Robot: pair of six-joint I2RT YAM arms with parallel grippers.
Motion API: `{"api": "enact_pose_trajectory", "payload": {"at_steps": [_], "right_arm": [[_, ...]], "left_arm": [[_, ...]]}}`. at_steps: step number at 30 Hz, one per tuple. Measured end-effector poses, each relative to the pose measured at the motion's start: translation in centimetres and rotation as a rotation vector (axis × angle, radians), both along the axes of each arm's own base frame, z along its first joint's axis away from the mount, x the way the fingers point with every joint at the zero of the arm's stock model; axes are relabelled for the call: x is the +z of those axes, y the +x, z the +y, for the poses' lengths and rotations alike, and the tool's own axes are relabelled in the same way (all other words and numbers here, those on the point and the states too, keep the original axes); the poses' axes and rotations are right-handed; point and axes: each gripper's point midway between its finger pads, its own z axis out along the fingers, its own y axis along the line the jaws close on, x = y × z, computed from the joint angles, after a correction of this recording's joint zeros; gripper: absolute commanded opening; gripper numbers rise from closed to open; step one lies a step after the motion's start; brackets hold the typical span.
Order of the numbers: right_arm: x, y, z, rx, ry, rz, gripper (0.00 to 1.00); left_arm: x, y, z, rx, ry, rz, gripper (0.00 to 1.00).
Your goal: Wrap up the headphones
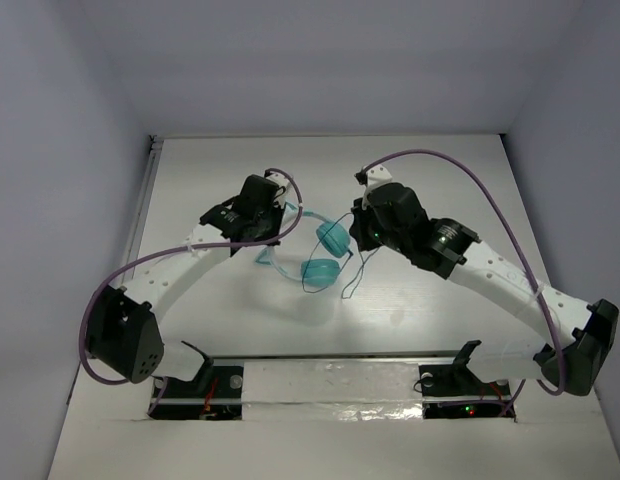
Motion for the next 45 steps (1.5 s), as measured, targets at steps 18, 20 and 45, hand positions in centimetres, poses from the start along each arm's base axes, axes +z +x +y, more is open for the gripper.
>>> {"api": "enact_pose_trajectory", "payload": {"at_steps": [18,20,45], "right_arm": [[-0.9,4.2,-2.8,-0.206,-0.056,-0.079,0.12],[-0.8,4.4,-2.5,-0.204,-0.037,-0.086,0.19],[-6.1,3.1,-3.6,-0.151,0.306,-0.102,0.61]], "left_arm": [[3.2,-4.4,-4.9,-0.310,-0.257,0.039,0.00],[3.4,-4.4,-5.1,-0.314,-0.271,0.036,0.00],[14.0,-1.5,-3.5,-0.151,-0.338,-0.199,0.00]]}}
